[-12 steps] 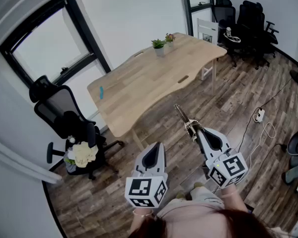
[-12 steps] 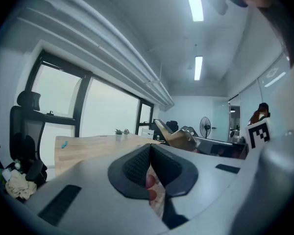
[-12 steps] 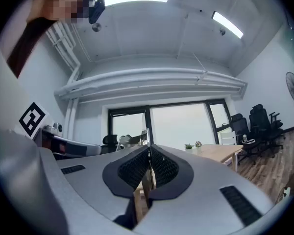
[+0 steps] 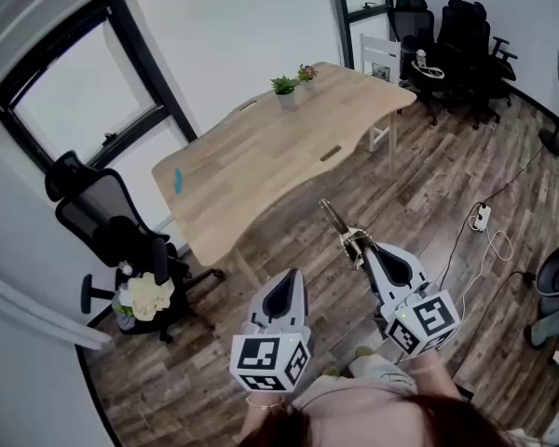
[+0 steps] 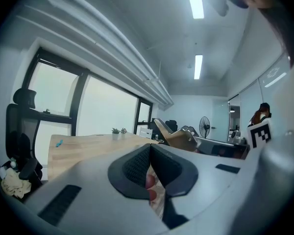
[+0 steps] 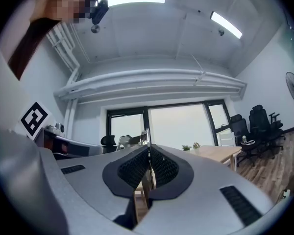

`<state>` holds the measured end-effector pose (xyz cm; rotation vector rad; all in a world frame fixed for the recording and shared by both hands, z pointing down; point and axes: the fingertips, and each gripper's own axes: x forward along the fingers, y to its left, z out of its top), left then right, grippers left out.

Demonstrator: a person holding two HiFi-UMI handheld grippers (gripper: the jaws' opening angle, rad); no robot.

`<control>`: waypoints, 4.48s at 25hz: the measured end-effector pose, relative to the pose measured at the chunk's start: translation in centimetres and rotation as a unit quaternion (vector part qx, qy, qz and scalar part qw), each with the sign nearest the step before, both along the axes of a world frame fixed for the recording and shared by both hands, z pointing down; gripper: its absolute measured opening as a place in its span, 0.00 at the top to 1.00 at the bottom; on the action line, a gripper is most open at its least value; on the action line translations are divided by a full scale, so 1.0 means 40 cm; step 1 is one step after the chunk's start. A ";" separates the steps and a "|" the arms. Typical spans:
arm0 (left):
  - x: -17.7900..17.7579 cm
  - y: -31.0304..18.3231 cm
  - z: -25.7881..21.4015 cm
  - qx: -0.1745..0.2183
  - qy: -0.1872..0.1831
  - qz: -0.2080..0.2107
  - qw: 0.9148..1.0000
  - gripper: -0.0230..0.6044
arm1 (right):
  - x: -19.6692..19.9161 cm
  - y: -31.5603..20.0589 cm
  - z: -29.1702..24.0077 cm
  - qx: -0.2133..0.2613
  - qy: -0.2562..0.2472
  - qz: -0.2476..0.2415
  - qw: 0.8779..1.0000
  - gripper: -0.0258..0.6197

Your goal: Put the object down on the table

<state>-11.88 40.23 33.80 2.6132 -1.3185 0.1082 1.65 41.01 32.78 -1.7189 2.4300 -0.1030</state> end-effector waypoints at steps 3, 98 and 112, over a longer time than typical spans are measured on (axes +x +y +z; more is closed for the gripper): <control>0.036 -0.020 0.002 0.001 -0.001 -0.004 1.000 0.96 | 0.032 -0.020 0.004 -0.001 0.000 -0.005 1.000 0.95; 0.156 -0.918 0.089 -0.018 0.014 0.027 0.999 0.96 | 0.127 -0.962 0.090 -0.024 0.021 -0.003 0.999 0.95; 0.232 -1.094 0.098 -0.026 0.010 0.027 0.999 0.96 | 0.167 -1.140 0.105 -0.025 0.023 -0.019 0.999 0.95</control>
